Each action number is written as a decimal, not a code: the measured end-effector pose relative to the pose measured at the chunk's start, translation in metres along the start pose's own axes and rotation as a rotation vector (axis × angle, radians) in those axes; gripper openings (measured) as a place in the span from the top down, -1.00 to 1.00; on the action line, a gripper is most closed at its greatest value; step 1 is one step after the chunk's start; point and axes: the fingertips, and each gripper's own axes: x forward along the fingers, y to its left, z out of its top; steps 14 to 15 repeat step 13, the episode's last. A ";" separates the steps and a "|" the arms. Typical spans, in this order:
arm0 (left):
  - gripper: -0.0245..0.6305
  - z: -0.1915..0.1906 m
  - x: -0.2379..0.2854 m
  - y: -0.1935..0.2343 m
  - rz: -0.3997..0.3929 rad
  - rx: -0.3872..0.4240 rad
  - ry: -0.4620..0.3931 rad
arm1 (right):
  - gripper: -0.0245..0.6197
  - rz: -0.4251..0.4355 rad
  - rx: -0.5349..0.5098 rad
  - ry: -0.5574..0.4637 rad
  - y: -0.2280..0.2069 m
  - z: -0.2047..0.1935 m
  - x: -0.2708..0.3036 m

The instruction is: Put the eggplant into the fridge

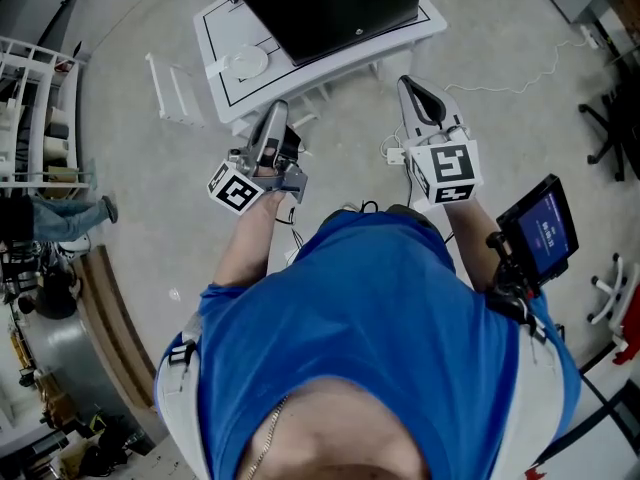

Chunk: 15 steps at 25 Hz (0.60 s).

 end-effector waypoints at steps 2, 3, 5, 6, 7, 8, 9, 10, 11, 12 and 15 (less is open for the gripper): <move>0.90 -0.001 0.000 0.000 0.004 0.000 0.001 | 0.92 0.004 0.001 0.001 0.001 0.000 0.000; 0.90 -0.002 0.000 0.001 0.007 -0.001 0.002 | 0.92 0.006 0.003 0.002 0.002 -0.001 0.000; 0.90 -0.002 0.000 0.001 0.012 -0.001 0.003 | 0.92 0.008 0.004 0.004 0.003 0.000 0.000; 0.90 -0.001 0.000 0.001 0.015 -0.001 0.003 | 0.92 0.009 0.004 0.004 0.003 0.000 0.001; 0.90 -0.001 0.000 0.001 0.017 0.000 0.003 | 0.92 0.011 0.003 0.004 0.004 0.000 0.001; 0.90 -0.002 0.000 0.001 0.019 0.001 0.002 | 0.92 0.013 0.003 0.003 0.004 -0.001 0.000; 0.90 -0.005 0.000 0.001 0.020 0.002 0.000 | 0.92 0.016 0.002 0.002 0.004 -0.003 -0.001; 0.90 -0.008 0.000 0.001 0.021 0.004 -0.003 | 0.92 0.019 0.000 0.002 0.003 -0.005 -0.002; 0.90 -0.011 0.000 0.001 0.022 0.005 -0.006 | 0.92 0.022 -0.002 0.001 0.002 -0.008 -0.003; 0.90 -0.015 0.001 0.002 0.022 0.007 -0.009 | 0.92 0.025 -0.004 -0.001 0.001 -0.011 -0.005; 0.90 -0.019 0.001 0.002 0.023 0.008 -0.013 | 0.92 0.028 -0.007 -0.002 0.000 -0.013 -0.006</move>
